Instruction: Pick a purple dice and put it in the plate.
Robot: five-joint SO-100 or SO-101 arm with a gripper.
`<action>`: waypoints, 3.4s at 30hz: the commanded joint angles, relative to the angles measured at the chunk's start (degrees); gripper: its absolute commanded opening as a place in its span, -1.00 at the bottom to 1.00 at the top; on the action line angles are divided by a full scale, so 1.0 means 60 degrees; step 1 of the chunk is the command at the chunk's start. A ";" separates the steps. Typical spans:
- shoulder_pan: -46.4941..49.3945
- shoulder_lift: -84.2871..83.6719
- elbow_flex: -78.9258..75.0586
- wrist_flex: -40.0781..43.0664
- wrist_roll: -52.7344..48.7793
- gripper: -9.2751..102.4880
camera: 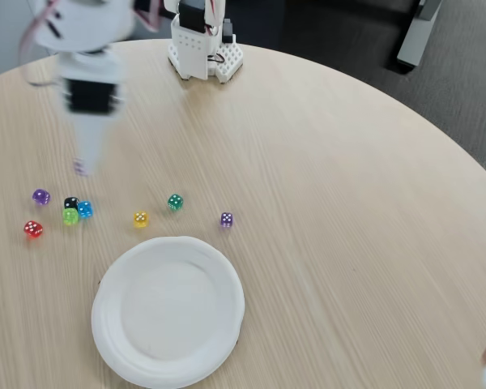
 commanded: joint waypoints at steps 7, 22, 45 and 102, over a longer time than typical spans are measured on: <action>-0.2446 0.0220 -0.0073 0.0015 0.0410 -0.83; -0.3442 -0.0571 -0.0029 -0.1655 -0.0732 -0.83; -0.2534 0.1362 0.5273 -0.3999 -0.1479 -0.83; -0.2373 -0.0908 0.1772 -0.4380 -0.2930 -0.82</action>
